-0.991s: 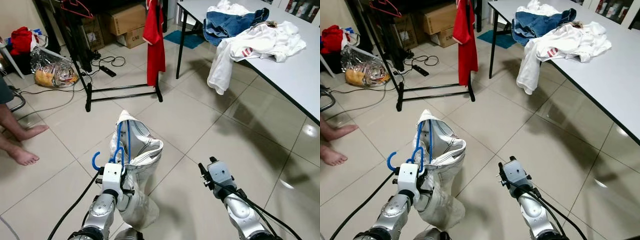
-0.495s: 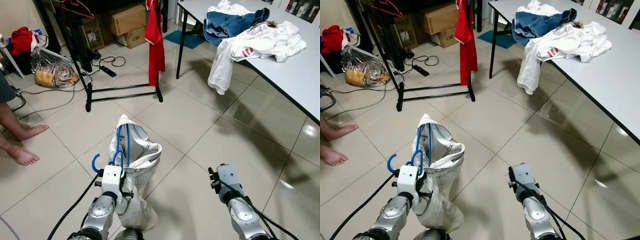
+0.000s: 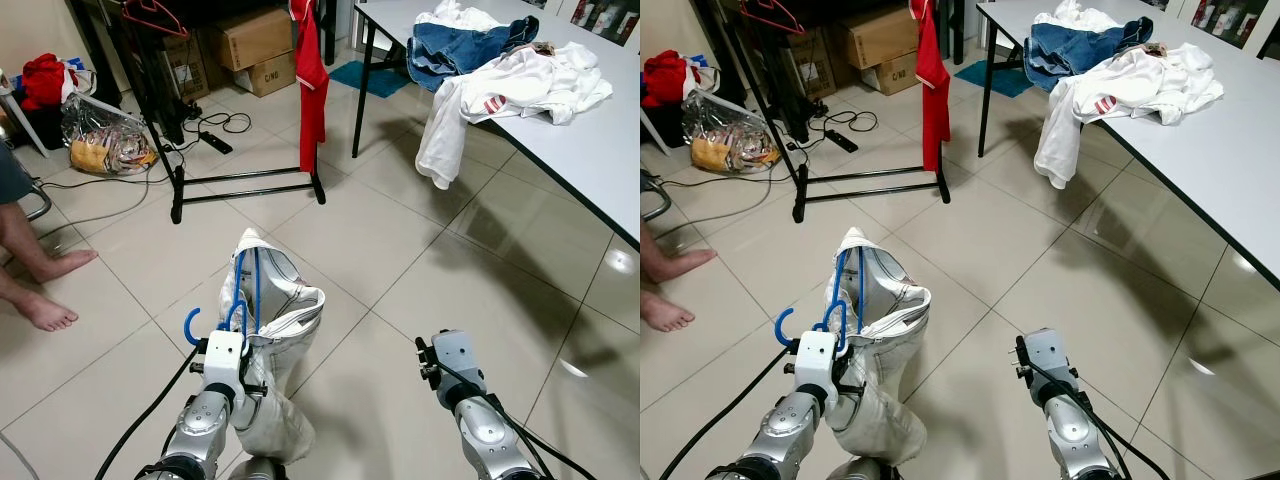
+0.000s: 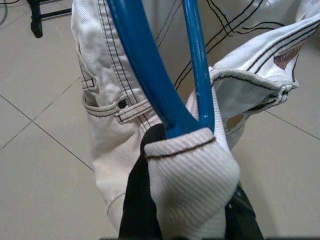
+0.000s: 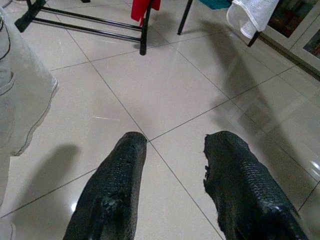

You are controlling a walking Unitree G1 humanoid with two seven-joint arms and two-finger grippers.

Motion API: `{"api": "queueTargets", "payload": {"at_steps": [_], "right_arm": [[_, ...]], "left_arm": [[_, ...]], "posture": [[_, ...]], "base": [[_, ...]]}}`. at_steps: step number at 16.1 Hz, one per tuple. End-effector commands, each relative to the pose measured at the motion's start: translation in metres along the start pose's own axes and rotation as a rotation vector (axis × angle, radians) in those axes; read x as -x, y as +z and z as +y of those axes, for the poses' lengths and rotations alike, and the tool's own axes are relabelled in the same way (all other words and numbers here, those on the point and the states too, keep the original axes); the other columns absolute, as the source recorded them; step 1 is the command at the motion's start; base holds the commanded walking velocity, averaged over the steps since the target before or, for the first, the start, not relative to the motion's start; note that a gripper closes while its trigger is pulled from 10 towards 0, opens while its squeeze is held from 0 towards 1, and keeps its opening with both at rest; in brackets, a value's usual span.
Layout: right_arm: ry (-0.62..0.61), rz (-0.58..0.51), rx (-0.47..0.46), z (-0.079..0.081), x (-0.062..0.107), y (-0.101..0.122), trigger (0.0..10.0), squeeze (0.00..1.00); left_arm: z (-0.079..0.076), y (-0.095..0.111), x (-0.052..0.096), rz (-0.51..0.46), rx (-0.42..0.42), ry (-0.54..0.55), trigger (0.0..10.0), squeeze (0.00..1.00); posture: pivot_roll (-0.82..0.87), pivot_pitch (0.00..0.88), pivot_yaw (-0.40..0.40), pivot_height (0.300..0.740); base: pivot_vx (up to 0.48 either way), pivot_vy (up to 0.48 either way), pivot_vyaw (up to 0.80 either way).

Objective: Hang hanger

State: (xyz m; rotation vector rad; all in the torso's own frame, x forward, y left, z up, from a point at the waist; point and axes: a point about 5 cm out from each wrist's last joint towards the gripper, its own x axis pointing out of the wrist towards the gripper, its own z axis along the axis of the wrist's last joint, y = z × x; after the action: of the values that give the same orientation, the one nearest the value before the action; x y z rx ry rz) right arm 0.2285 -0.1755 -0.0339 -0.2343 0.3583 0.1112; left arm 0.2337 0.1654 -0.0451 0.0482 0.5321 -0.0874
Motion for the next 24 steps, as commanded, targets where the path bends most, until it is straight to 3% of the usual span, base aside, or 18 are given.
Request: {"api": "queueTargets", "payload": {"at_steps": [1, 12, 17, 21, 24], "right_arm": [[0.004, 0.007, 0.003, -0.001, 0.001, -0.002, 10.0, 0.00], [0.052, 0.045, 0.016, 0.005, -0.001, -0.003, 10.0, 0.00], [0.082, 0.258, 0.039, 0.009, 0.008, -0.030, 10.0, 0.00], [0.023, 0.416, 0.044, -0.002, 0.020, -0.052, 10.0, 0.00], [-0.001, 0.464, 0.022, -0.007, 0.027, -0.060, 10.0, 0.00]], "left_arm": [[0.001, 0.008, -0.002, -0.040, -0.010, 0.006, 10.0, 0.00], [0.000, 0.006, -0.001, -0.036, -0.011, 0.016, 10.0, 0.00], [0.004, -0.013, 0.004, 0.087, -0.055, 0.021, 10.0, 0.00], [0.002, -0.024, 0.008, 0.153, -0.097, -0.008, 10.0, 0.00], [-0.001, -0.030, 0.010, 0.188, -0.130, -0.041, 10.0, 0.00]], "posture": [[-0.03, 0.010, 0.034, 0.740], [0.01, 0.000, 0.021, 0.740], [0.01, 0.000, 0.028, 0.740], [0.00, 0.000, 0.034, 0.740], [0.00, 0.000, 0.036, 0.740]], "base": [[0.000, 0.000, 0.00], [0.000, 0.000, 0.00], [0.000, 0.000, 0.00], [0.000, 0.000, 0.00], [0.000, 0.000, 0.00]]}}
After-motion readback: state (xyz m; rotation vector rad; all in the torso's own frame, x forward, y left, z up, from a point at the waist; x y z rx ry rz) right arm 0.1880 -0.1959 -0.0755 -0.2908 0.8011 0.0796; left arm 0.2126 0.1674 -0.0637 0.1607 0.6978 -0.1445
